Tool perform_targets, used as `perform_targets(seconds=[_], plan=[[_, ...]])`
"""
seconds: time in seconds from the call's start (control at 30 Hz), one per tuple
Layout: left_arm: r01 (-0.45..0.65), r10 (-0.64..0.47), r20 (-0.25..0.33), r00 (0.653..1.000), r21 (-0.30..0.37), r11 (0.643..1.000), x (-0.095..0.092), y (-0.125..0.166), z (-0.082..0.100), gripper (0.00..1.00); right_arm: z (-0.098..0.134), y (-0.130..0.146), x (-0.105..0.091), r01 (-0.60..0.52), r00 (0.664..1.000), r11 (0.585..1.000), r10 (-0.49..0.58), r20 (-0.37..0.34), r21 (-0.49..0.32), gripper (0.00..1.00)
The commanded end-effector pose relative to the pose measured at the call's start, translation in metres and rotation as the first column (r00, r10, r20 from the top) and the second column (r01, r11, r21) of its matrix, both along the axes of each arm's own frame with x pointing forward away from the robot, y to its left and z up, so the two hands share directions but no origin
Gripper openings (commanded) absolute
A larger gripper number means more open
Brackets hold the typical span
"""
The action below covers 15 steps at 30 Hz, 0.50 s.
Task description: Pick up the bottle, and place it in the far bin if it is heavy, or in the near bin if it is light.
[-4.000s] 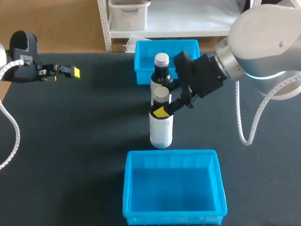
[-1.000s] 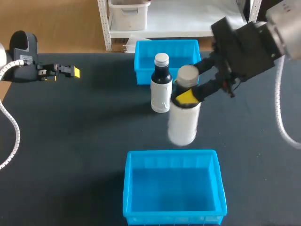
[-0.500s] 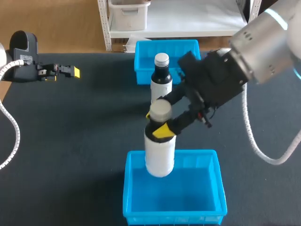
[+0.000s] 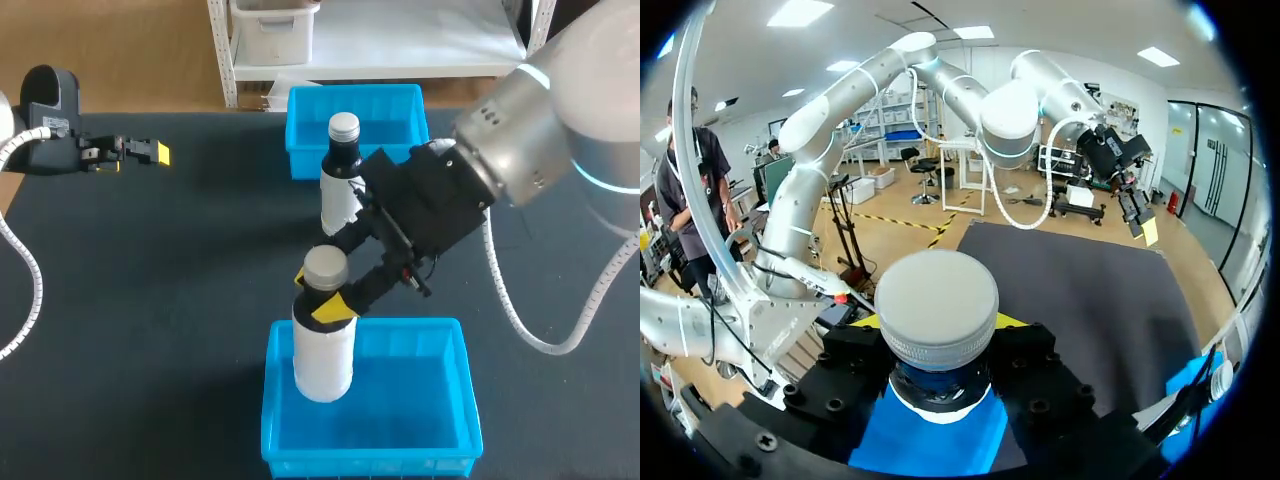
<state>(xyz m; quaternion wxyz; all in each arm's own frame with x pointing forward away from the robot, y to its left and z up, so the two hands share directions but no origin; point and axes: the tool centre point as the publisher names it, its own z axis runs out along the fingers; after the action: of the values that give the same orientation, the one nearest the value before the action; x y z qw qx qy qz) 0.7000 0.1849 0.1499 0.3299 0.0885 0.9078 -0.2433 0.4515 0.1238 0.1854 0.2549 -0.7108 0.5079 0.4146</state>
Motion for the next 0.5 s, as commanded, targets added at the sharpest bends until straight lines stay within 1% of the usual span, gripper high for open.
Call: perform_targets(seconds=[0.03,0.23,0.5], plan=[[0.000,0.000,0.000,1.000,0.000,1.000,0.000,0.000,0.000,1.00,-0.010,0.005,0.002,-0.016,1.000,1.000,0.016,0.001,-0.008,0.00],[0.000,0.000,0.000,1.000,0.000,1.000,0.000,0.000,0.000,1.00,-0.023,0.007,-0.001,-0.039,0.999,0.999,0.039,-0.006,-0.007,0.00],[0.000,0.000,0.000,1.000,0.000,1.000,0.000,0.000,0.000,1.00,-0.038,0.006,0.000,-0.063,0.998,0.998,0.063,0.014,-0.015,0.00]])
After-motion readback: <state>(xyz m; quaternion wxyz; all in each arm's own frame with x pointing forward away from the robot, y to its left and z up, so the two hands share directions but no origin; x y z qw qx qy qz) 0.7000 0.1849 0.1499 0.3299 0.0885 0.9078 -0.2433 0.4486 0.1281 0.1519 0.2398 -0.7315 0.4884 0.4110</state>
